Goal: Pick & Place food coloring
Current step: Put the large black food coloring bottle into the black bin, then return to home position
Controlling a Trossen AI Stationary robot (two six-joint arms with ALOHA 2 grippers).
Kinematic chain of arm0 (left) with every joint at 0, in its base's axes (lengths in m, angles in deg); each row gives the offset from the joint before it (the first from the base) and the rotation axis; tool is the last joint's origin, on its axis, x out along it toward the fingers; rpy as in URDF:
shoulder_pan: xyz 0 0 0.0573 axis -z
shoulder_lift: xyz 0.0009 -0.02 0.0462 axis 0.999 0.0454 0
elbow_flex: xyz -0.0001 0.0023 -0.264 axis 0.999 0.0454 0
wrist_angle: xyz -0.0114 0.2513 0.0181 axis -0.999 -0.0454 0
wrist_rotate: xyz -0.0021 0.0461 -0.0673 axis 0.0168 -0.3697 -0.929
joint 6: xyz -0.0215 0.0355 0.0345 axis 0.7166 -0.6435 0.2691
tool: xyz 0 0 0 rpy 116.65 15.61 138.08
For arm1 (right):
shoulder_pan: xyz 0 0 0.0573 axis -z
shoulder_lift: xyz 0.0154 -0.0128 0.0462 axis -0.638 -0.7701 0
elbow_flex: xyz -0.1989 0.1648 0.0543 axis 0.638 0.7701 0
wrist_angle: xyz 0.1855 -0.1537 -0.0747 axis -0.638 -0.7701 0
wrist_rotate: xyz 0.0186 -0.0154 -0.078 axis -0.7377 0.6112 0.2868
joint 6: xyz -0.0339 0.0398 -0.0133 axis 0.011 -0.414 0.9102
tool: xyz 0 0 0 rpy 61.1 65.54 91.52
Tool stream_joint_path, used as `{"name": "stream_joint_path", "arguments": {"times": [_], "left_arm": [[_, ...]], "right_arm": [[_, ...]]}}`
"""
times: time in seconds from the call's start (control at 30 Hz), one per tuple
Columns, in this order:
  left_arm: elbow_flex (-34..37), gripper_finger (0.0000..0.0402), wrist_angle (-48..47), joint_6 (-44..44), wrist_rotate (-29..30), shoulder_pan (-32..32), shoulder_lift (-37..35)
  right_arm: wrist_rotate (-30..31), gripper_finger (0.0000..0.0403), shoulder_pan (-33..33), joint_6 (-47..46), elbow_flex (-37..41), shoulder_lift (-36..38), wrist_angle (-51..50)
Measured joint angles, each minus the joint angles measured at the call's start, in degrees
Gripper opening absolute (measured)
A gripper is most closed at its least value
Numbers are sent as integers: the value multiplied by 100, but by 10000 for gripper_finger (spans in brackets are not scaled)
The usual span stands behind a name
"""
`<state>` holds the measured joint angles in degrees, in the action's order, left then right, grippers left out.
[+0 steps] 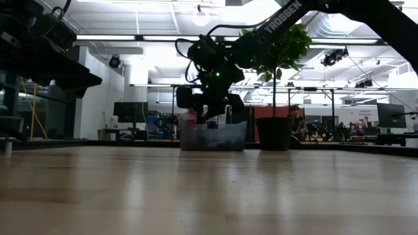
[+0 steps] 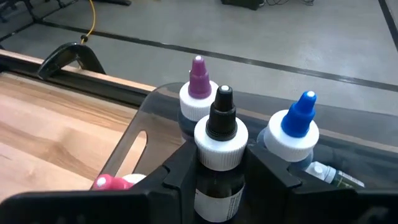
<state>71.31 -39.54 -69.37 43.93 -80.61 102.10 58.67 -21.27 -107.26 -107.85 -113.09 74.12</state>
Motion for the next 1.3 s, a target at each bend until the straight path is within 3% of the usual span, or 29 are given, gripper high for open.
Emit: {"name": "stream_joint_path", "arguments": {"times": [0.4,1.0,1.3], "left_arm": [[0,163,0,0,2,-2,1],[0,163,0,0,4,0,1],[0,163,0,-1,3,-1,1]], "right_arm": [[5,170,0,2,0,0,1],[207,177,-28,903,0,603,-213],[-404,175,-355,1459,0,1416,-356]]}}
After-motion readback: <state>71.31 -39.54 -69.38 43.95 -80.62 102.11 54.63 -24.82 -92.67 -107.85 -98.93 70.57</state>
